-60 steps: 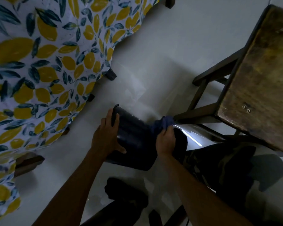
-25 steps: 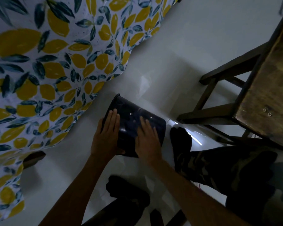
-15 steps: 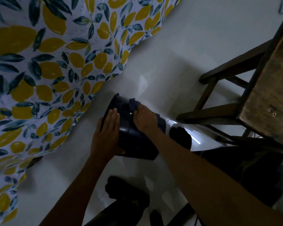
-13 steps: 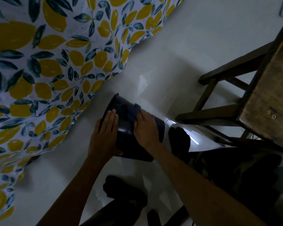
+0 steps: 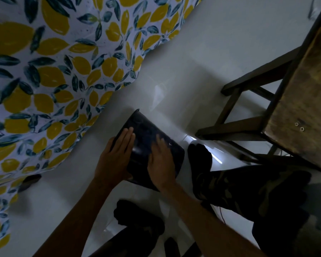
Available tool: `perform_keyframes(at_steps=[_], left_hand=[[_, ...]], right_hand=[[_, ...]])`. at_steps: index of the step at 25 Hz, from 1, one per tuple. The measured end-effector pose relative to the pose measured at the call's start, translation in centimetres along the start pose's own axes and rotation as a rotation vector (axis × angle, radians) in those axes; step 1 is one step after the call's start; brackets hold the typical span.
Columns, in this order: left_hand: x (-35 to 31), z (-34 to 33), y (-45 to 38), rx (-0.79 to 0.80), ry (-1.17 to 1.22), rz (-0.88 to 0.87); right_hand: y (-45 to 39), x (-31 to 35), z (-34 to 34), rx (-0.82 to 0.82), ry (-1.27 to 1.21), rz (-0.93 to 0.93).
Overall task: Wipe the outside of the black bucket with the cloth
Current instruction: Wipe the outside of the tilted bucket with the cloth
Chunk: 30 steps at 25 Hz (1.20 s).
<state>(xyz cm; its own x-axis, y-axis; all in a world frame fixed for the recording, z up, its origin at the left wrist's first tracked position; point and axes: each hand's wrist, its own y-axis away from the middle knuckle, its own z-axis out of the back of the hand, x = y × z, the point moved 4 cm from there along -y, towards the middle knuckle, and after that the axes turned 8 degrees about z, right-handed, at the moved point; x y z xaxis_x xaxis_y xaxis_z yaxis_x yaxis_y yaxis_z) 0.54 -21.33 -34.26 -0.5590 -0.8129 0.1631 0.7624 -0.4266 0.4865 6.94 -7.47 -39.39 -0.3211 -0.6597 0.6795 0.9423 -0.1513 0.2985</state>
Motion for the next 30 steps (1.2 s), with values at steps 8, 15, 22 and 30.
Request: perform_keyframes(at_steps=[8, 15, 22, 30], left_hand=[[0.0, -0.3, -0.5, 0.075, 0.018, -0.006], [-0.1, -0.7, 0.3, 0.097, -0.006, 0.045], [-0.2, -0.9, -0.4, 0.115, 0.039, 0.068], [-0.6, -2.0, 1.8, 0.106, 0.052, 0.090]], right_hand=[[-4.8, -1.6, 1.0, -0.029, 0.053, -0.094], [1.4, 0.7, 0.1, 0.056, 0.149, 0.161], [-2.9, 1.3, 0.4, 0.091, 0.122, 0.043], [-5.7, 0.9, 0.3, 0.198, 0.256, 0.033]])
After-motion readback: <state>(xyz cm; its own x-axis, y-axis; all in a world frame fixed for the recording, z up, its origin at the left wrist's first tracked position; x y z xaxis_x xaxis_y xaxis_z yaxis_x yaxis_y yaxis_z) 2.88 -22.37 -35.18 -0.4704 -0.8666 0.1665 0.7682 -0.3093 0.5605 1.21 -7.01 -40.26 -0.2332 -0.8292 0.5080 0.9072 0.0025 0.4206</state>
